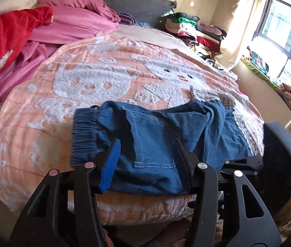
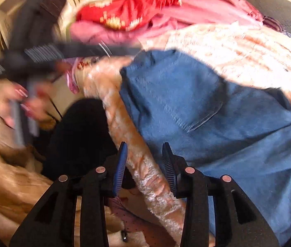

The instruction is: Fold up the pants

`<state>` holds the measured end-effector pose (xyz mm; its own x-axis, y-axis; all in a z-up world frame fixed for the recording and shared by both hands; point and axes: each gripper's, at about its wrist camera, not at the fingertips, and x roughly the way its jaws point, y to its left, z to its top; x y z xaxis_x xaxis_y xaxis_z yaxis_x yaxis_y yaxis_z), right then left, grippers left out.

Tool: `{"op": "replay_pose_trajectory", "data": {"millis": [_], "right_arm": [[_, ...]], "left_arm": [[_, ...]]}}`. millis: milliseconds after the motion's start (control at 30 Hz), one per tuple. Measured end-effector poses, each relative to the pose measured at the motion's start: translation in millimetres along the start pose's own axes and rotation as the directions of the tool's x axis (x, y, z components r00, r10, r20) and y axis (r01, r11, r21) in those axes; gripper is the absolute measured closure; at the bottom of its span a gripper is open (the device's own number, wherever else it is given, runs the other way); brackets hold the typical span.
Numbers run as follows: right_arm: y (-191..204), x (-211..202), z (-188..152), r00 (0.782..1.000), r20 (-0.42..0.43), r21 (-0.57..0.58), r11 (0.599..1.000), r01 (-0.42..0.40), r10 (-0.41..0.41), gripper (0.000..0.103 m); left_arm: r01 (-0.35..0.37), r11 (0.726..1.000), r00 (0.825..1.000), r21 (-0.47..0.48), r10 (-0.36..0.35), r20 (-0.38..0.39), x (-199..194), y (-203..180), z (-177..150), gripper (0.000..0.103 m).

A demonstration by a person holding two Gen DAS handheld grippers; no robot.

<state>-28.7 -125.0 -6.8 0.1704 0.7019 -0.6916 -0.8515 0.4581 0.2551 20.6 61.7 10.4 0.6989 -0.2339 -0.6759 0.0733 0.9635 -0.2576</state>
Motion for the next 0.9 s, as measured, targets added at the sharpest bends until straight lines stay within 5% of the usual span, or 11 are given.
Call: {"op": "replay_pose_trajectory", "data": {"millis": [167,433,567,700,900], "right_arm": [[-24.8,-32.5,5.1,0.990,0.064,0.056,0.991,0.124,-0.127,0.068],[-71.6,-6.2,12.9,0.977,-0.013,0.140,0.967,0.213,-0.213,0.068],[-88.9,5.1,8.4,0.976,-0.079,0.199,0.957,0.213,-0.201,0.069],[-94.3,-32.2,8.3,0.982,0.003,0.241,0.953,0.184,-0.190,0.063],[-128.3,-75.1,24.0,0.935,0.043,0.264,0.907,0.329,-0.352,0.056]], "left_arm": [[-0.061,0.996,0.993,0.067,0.068,-0.097,41.0,-9.7,-16.2,0.061],[-0.086,0.996,0.984,0.023,0.088,-0.158,57.0,8.9,-32.8,0.061],[-0.081,0.996,0.984,0.040,0.086,-0.155,58.7,8.9,-32.3,0.061],[-0.060,0.998,0.994,0.009,0.061,-0.093,28.9,5.5,-20.6,0.061],[-0.021,0.997,1.000,0.073,0.022,-0.009,1.5,-19.6,2.8,0.058]]}}
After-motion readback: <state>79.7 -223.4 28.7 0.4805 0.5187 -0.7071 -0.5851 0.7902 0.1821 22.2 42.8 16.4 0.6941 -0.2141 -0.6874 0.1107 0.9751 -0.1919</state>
